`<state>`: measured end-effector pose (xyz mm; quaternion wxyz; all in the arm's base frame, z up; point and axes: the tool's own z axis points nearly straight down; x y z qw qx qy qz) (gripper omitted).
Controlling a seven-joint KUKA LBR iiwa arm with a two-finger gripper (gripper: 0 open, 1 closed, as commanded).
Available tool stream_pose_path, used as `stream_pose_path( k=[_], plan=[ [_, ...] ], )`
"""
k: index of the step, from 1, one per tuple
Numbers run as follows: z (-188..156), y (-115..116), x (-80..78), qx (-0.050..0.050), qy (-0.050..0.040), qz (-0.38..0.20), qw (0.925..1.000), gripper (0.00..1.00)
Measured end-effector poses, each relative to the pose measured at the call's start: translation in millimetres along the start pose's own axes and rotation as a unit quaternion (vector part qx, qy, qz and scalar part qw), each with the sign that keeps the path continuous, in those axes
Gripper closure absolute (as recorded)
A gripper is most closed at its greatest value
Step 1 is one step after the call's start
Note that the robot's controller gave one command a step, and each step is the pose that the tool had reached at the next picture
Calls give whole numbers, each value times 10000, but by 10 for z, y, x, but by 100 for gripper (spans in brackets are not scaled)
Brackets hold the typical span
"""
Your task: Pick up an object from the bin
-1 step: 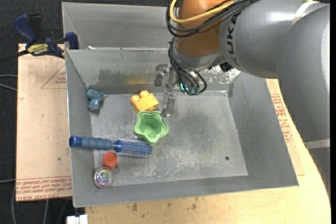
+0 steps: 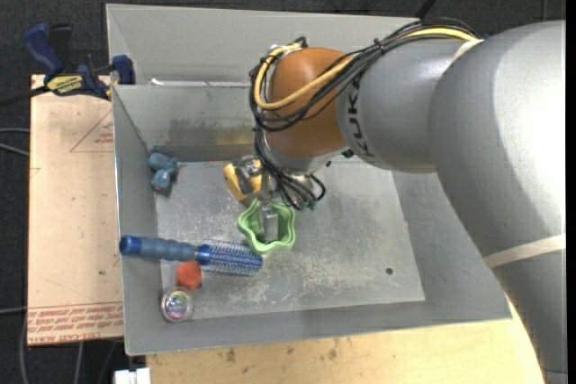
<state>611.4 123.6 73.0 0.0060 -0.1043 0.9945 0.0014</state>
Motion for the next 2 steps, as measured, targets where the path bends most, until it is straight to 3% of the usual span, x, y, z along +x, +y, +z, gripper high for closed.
stream_pose_path(
  k=[1, 2],
  plan=[
    [-46, -12, -20, 1, -7, 10, 10000, 100],
    [-1884, 245, 344, 3, 4, 34, 10000, 100]
  ],
)
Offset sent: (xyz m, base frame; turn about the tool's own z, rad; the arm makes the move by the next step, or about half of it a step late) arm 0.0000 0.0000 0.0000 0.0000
